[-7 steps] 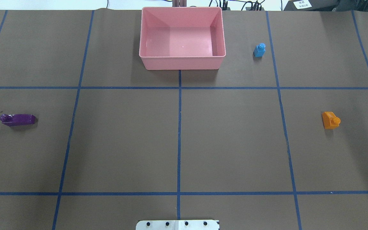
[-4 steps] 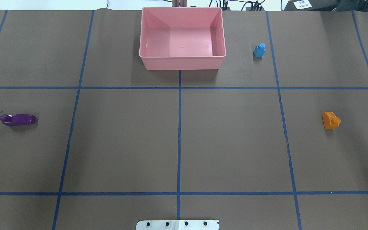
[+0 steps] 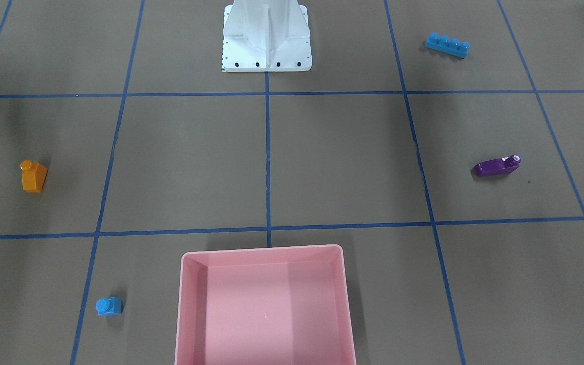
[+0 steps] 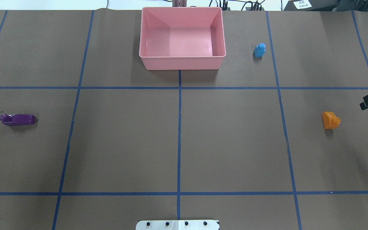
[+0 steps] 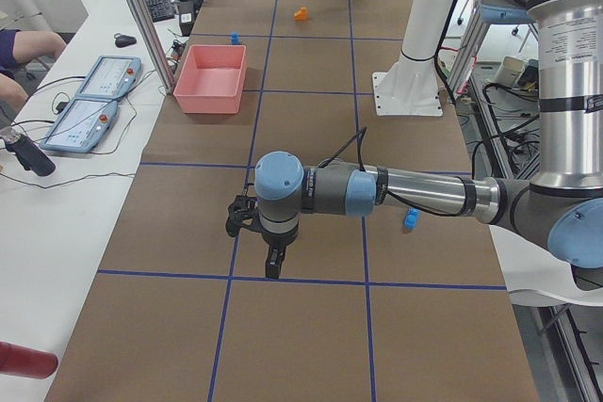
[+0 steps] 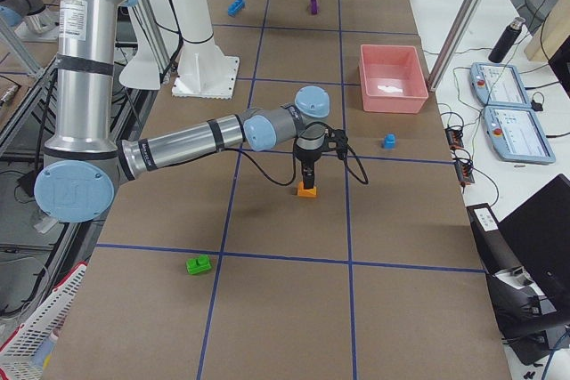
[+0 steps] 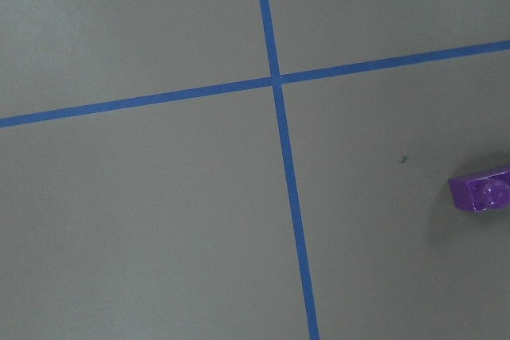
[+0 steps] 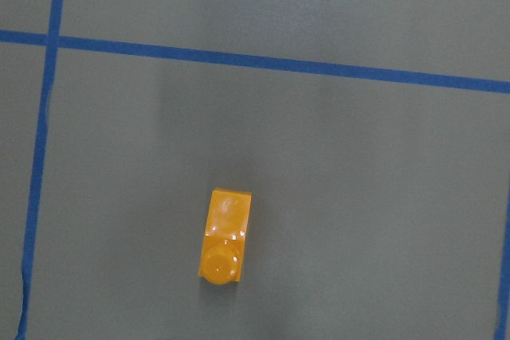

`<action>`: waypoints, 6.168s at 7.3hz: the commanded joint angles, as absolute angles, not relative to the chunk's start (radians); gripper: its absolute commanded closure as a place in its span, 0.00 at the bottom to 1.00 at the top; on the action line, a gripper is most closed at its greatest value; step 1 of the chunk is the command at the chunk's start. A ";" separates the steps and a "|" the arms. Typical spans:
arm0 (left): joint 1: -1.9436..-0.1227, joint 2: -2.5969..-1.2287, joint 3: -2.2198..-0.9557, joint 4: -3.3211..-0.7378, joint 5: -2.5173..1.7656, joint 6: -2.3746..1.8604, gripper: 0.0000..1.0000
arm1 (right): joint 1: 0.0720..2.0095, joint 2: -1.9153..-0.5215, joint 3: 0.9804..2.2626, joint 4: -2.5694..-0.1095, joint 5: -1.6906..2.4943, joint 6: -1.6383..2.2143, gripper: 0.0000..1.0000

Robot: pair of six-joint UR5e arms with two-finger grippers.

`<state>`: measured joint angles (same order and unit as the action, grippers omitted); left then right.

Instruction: Put all blocks into box

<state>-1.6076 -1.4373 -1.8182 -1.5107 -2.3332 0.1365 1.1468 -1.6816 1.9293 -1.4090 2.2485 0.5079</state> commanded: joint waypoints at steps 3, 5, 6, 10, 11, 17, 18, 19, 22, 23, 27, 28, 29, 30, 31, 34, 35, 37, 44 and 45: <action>-1.608 -1.434 -1.816 -1.511 -2.333 0.137 0.00 | 0.902 -1.701 1.709 -0.906 2.057 0.948 0.00; -1.608 -1.431 -1.816 -1.511 -2.333 0.137 0.00 | 0.884 -1.701 1.686 -0.896 2.039 0.946 0.02; -1.608 -1.431 -1.816 -1.511 -2.333 0.137 0.00 | 0.884 -1.701 1.686 -0.897 2.042 0.950 0.33; -1.608 -1.431 -1.821 -1.512 -2.333 0.135 0.00 | 0.885 -1.697 1.710 -0.897 2.051 0.948 1.00; -1.608 -1.430 -1.822 -1.513 -2.335 0.135 0.00 | 0.888 -1.691 1.727 -0.900 2.055 0.946 1.00; -1.603 -1.437 -1.830 -1.626 -2.333 0.133 0.00 | 1.014 -1.160 1.714 -1.417 2.117 0.948 1.00; -1.603 -1.437 -1.827 -1.626 -2.333 0.133 0.00 | 1.014 -1.025 1.609 -1.445 2.115 0.950 1.00; -1.601 -1.437 -1.825 -1.626 -2.335 0.133 0.00 | 1.009 -0.873 1.444 -1.443 2.114 0.948 1.00; -1.601 -1.437 -1.827 -1.624 -2.335 0.135 0.00 | 0.986 -0.554 1.046 -1.377 2.056 0.950 1.00; -1.600 -1.437 -1.827 -1.624 -2.335 0.135 0.00 | 0.971 -0.523 0.969 -1.302 2.054 0.950 1.00; -1.601 -1.437 -1.829 -1.626 -2.335 0.135 0.00 | 0.904 -0.488 0.861 -1.200 1.980 0.986 0.01; -1.601 -1.437 -1.829 -1.626 -2.335 0.135 0.00 | 0.904 -0.488 0.861 -1.200 1.980 0.991 0.01; -1.600 -1.437 -1.832 -1.626 -2.335 0.133 0.00 | 0.904 -0.488 0.862 -1.201 1.980 0.994 0.01; -1.600 -1.449 -1.835 -1.634 -2.336 0.133 0.00 | 0.914 -0.486 0.873 -1.204 1.982 1.002 0.01; -1.574 -1.510 -1.812 -1.688 -2.335 0.114 0.00 | 0.929 -0.488 0.905 -1.230 1.997 1.002 0.01; -1.423 -1.513 -1.793 -1.916 -2.370 0.017 0.00 | 1.012 -0.537 1.099 -1.461 2.101 0.977 0.00; -1.272 -1.522 -1.772 -1.939 -2.358 -0.013 0.00 | 1.026 -0.645 1.235 -1.486 2.106 0.960 0.00; -1.203 -1.514 -1.743 -2.052 -2.338 -0.008 0.00 | 1.077 -0.864 1.491 -1.566 2.135 0.828 0.00; -1.025 -1.465 -1.651 -2.197 -2.215 0.388 0.00 | 1.135 -1.359 1.985 -1.674 2.146 0.563 0.00; -1.000 -1.465 -1.646 -2.197 -2.206 0.388 0.00 | 1.135 -1.405 1.997 -1.663 2.143 0.561 0.00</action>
<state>-1.0392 -1.4674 -1.6497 -2.1955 -2.2218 0.3894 1.1343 -1.3594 1.9831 -1.6713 2.1453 0.5653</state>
